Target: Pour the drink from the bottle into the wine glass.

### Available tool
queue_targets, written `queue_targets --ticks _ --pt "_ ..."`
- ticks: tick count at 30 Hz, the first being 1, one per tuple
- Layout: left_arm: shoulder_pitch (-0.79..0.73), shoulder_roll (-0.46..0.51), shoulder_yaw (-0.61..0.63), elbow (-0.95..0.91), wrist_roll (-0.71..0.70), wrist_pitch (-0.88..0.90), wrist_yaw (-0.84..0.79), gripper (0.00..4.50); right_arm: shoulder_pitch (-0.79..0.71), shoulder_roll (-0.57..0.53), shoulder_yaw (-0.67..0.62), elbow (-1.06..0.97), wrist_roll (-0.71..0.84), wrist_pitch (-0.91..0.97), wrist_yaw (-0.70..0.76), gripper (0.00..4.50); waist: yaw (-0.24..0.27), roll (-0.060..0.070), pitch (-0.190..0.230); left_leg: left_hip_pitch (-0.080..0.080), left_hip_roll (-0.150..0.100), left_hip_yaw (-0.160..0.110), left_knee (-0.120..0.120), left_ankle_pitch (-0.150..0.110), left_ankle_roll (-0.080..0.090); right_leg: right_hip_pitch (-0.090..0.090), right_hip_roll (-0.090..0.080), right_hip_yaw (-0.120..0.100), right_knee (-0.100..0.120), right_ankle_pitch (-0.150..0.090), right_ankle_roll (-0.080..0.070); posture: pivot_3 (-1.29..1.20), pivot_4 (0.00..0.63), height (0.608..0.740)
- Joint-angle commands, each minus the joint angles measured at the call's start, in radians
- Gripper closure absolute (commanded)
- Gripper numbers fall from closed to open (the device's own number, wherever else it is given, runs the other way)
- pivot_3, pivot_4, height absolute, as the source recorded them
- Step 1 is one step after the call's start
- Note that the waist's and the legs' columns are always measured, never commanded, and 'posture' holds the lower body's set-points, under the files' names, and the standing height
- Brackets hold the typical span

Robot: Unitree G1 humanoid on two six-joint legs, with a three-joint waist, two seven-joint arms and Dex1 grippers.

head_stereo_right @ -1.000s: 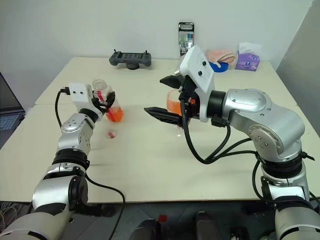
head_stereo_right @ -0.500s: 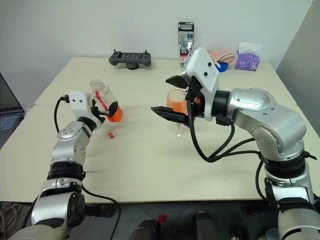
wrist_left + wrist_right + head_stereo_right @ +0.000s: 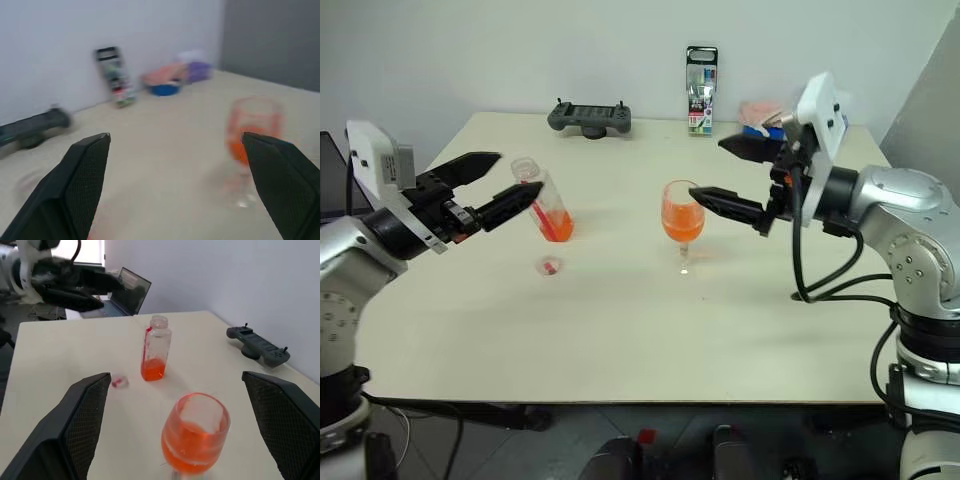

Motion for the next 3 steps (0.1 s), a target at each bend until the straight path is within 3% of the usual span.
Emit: queue_targets --ticks 1,3 --pt "-0.044 0.041 -0.048 0.002 -0.019 0.016 -0.056 0.03 0.022 -0.028 -0.010 0.025 -0.036 -0.064 0.036 0.00 -0.002 0.000 0.000 0.000 0.000 0.000 0.000 0.000 0.000 0.000 0.000 0.000 0.000 0.000 0.000 0.00 0.150 0.740" --pt "-0.068 0.043 -0.068 0.021 -0.006 0.002 -0.066 0.03 0.030 -0.022 0.003 0.037 -0.051 -0.085 0.042 0.00 -0.003 0.000 0.000 0.000 0.001 0.000 0.000 0.000 0.000 0.000 0.001 0.000 0.001 0.000 0.000 0.00 0.150 0.740"
